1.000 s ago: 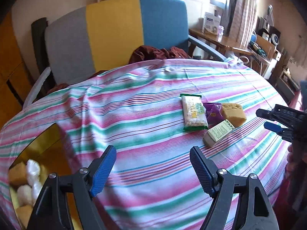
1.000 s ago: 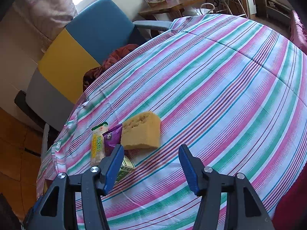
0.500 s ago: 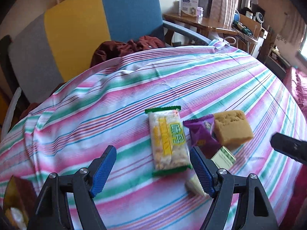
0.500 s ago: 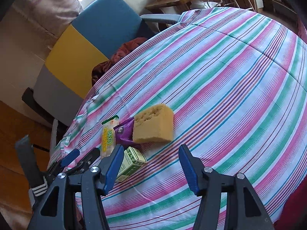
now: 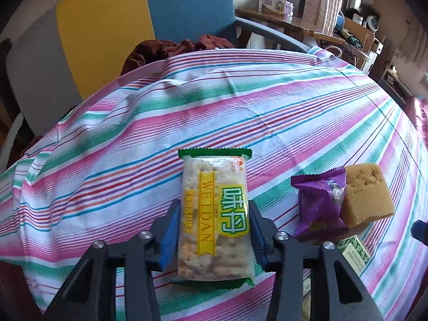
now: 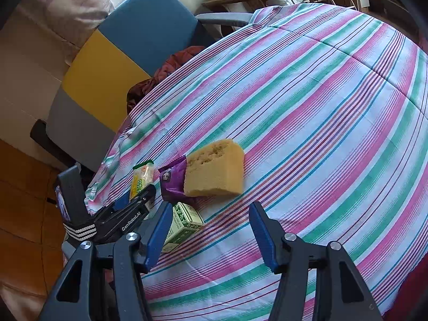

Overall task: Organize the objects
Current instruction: 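Grasp the WEIDAN biscuit pack with the left gripper while the right gripper grasps the sponge cake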

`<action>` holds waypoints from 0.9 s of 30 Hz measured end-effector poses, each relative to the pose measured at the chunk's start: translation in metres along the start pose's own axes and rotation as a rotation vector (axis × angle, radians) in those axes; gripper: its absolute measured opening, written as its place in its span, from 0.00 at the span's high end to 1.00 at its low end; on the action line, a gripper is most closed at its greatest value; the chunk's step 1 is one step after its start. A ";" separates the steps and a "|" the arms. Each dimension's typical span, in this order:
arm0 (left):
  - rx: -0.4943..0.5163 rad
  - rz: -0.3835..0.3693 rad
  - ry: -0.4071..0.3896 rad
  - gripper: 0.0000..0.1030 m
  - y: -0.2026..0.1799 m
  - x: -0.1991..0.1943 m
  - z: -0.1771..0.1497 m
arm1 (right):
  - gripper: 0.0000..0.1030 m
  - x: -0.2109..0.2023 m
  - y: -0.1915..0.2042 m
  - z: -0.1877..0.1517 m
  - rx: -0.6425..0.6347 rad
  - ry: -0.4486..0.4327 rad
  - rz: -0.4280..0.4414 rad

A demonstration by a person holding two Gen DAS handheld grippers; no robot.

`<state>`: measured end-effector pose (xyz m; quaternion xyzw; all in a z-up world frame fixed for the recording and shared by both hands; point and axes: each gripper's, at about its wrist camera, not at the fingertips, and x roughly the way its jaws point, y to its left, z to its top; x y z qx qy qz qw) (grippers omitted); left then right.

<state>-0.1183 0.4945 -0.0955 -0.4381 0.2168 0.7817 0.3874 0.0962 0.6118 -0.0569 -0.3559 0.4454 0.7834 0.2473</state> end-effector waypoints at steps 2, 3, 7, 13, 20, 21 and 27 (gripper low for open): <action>-0.034 0.008 -0.006 0.55 0.011 -0.007 -0.011 | 0.42 0.001 -0.001 0.000 0.003 0.003 -0.005; -0.038 0.019 -0.012 0.55 0.014 -0.011 -0.018 | 0.42 0.001 -0.002 0.001 0.004 0.003 -0.008; -0.075 0.041 -0.017 0.55 0.020 -0.027 -0.047 | 0.42 0.001 -0.008 0.002 0.019 -0.005 -0.028; -0.117 0.073 -0.022 0.55 0.021 -0.053 -0.089 | 0.42 0.001 -0.016 0.004 0.040 -0.009 -0.056; -0.101 0.098 -0.067 0.55 0.011 -0.073 -0.123 | 0.42 0.000 -0.013 0.004 0.019 -0.020 -0.064; -0.098 0.103 -0.076 0.55 0.009 -0.074 -0.125 | 0.42 0.000 -0.012 0.004 0.011 -0.022 -0.064; -0.087 0.108 -0.110 0.55 0.009 -0.073 -0.128 | 0.42 0.004 -0.007 0.003 -0.019 -0.019 -0.081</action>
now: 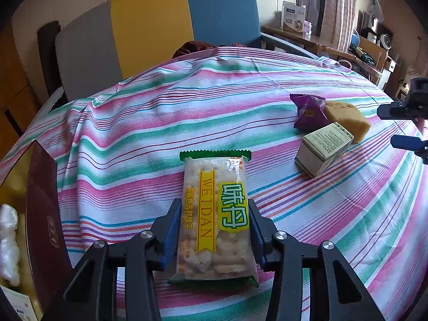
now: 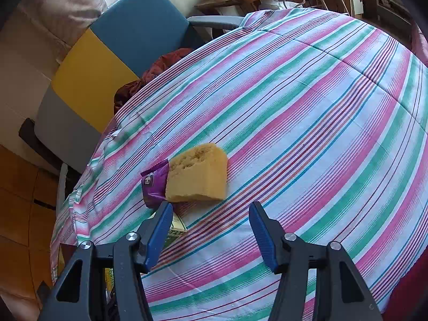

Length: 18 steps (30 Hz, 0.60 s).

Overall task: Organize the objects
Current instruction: 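Grasp the WEIDAN biscuit pack with the left gripper while the right gripper grasps the sponge cake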

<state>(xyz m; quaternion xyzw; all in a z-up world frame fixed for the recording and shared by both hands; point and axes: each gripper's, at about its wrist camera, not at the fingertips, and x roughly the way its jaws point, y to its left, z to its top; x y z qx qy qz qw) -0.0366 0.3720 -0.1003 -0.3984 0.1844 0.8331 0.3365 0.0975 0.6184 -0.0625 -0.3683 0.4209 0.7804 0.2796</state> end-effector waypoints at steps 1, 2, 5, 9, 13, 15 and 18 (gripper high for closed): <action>0.001 0.000 -0.004 0.55 0.000 0.000 -0.001 | 0.42 0.001 0.000 0.000 -0.002 0.001 -0.006; 0.001 0.001 -0.008 0.55 0.000 0.000 -0.001 | 0.42 0.002 0.000 0.000 -0.002 0.002 -0.012; 0.000 0.001 -0.015 0.55 0.000 0.000 -0.001 | 0.42 0.006 0.000 0.000 -0.005 0.005 -0.031; -0.006 -0.005 -0.024 0.55 0.002 0.000 -0.002 | 0.42 0.010 0.003 0.000 -0.019 0.015 -0.040; -0.011 -0.010 -0.028 0.55 0.002 0.000 -0.003 | 0.37 0.013 0.011 -0.003 -0.062 0.028 -0.048; -0.018 -0.019 -0.029 0.55 0.004 0.000 -0.003 | 0.35 0.016 0.019 -0.003 -0.097 0.034 -0.060; -0.024 -0.026 -0.032 0.55 0.005 0.000 -0.003 | 0.34 0.023 0.032 0.001 -0.160 0.035 -0.101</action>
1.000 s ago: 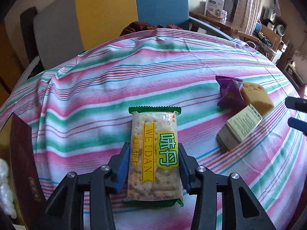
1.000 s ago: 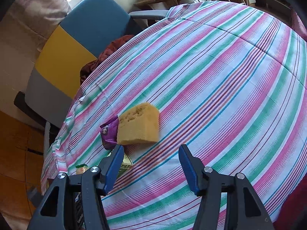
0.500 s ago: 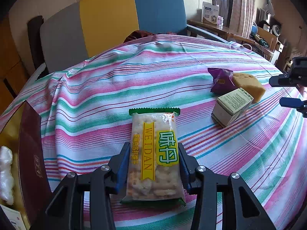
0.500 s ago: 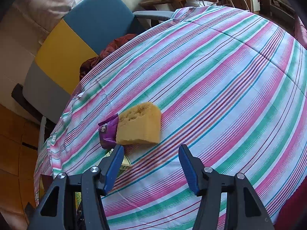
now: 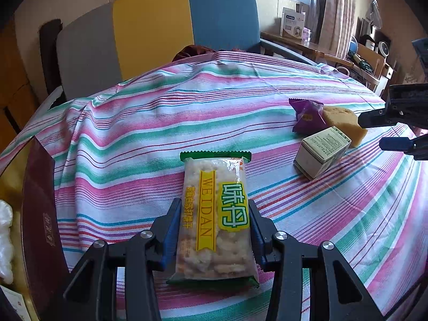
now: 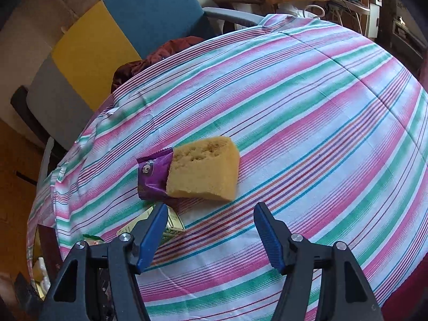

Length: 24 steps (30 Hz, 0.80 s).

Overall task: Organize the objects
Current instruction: 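Grasp the WEIDAN biscuit pack with the left gripper while the right gripper grasps the sponge cake, then carry the biscuit pack to the gold tray with the left gripper while the right gripper lifts the sponge cake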

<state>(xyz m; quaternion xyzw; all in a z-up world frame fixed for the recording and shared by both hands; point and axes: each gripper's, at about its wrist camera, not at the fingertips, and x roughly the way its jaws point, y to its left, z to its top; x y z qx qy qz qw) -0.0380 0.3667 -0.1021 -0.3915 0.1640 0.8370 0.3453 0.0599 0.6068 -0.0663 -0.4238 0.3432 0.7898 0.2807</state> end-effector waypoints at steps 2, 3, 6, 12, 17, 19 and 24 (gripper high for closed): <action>-0.004 -0.005 -0.001 0.55 0.000 0.000 0.000 | 0.34 0.007 0.008 0.007 -0.044 0.005 -0.038; -0.006 -0.007 -0.001 0.55 0.001 0.000 0.000 | 0.34 0.011 0.011 0.010 -0.057 0.009 -0.059; -0.013 -0.014 -0.002 0.55 0.002 0.000 0.000 | 0.34 0.028 0.020 0.020 -0.086 0.035 -0.074; -0.021 -0.027 -0.005 0.54 0.004 0.001 0.000 | 0.41 0.046 0.021 0.025 -0.132 0.059 -0.127; -0.021 -0.028 -0.007 0.54 0.005 0.001 -0.001 | 0.43 0.023 0.008 0.015 -0.163 0.069 -0.185; -0.021 -0.027 -0.008 0.54 0.004 0.001 -0.001 | 0.43 0.010 -0.006 0.004 -0.134 0.074 -0.197; -0.013 -0.017 -0.009 0.54 0.002 0.001 -0.001 | 0.42 0.006 -0.028 -0.022 -0.085 0.093 -0.197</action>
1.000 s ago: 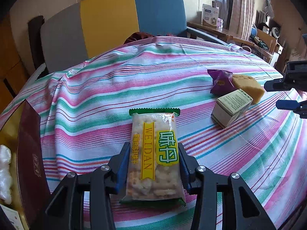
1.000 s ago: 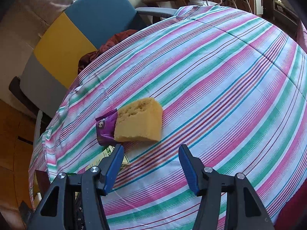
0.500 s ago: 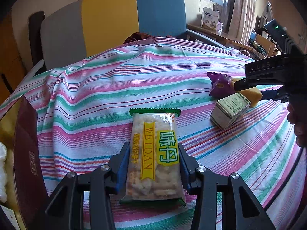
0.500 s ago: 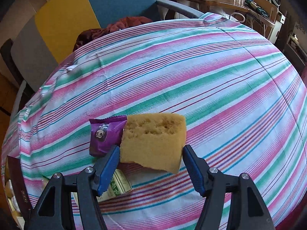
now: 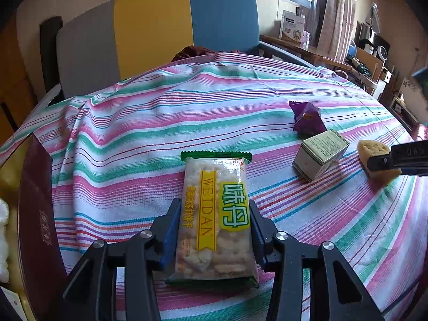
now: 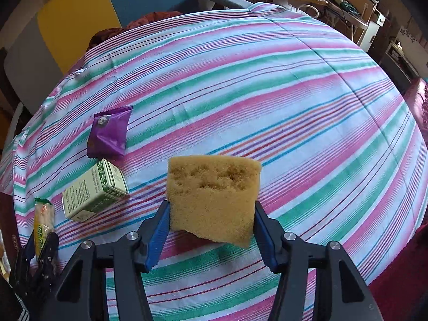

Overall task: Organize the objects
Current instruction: 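Carry the biscuit pack to the gold tray with the left gripper while the right gripper lifts the sponge cake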

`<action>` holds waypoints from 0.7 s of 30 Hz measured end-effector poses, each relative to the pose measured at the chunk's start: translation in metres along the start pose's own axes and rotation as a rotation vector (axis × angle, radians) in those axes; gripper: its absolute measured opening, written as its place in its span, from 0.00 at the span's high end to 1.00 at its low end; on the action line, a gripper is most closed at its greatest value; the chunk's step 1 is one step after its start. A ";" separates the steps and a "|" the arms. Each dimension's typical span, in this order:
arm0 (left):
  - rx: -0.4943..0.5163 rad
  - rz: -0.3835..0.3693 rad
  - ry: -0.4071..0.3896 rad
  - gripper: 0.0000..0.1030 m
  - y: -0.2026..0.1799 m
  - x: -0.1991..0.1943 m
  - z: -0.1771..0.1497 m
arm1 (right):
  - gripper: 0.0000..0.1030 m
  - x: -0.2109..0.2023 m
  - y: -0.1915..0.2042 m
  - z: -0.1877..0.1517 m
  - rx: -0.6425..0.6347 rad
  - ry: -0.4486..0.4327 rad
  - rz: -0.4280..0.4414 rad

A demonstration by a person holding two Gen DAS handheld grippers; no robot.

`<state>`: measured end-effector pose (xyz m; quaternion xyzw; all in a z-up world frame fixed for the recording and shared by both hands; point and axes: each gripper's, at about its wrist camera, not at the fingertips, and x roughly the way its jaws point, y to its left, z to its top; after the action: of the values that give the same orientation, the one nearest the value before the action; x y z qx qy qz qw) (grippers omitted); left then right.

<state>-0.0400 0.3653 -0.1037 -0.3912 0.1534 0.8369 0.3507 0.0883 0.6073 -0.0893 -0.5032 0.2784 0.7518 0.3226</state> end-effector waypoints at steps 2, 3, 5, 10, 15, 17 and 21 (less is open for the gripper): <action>0.002 0.003 0.000 0.54 0.000 0.000 0.000 | 0.42 -0.003 0.001 0.003 0.004 -0.014 0.002; 0.006 0.006 0.001 0.54 -0.001 0.000 0.001 | 0.42 0.000 0.002 0.003 0.003 -0.012 0.002; 0.013 0.012 0.004 0.54 -0.002 0.000 0.001 | 0.42 -0.001 0.004 0.004 -0.017 -0.026 0.001; 0.004 0.009 0.039 0.55 -0.001 -0.008 0.002 | 0.43 0.002 0.004 0.007 -0.023 -0.028 0.014; -0.021 0.008 0.002 0.55 0.008 -0.045 0.004 | 0.43 0.003 0.005 0.005 -0.032 -0.030 0.010; -0.038 0.016 -0.009 0.55 0.013 -0.061 0.005 | 0.43 0.003 0.005 0.004 -0.036 -0.031 0.008; -0.073 0.031 -0.053 0.55 0.028 -0.096 0.006 | 0.43 0.003 0.005 0.004 -0.046 -0.034 0.000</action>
<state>-0.0202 0.3036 -0.0268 -0.3790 0.1192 0.8573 0.3273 0.0814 0.6073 -0.0902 -0.4975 0.2558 0.7665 0.3156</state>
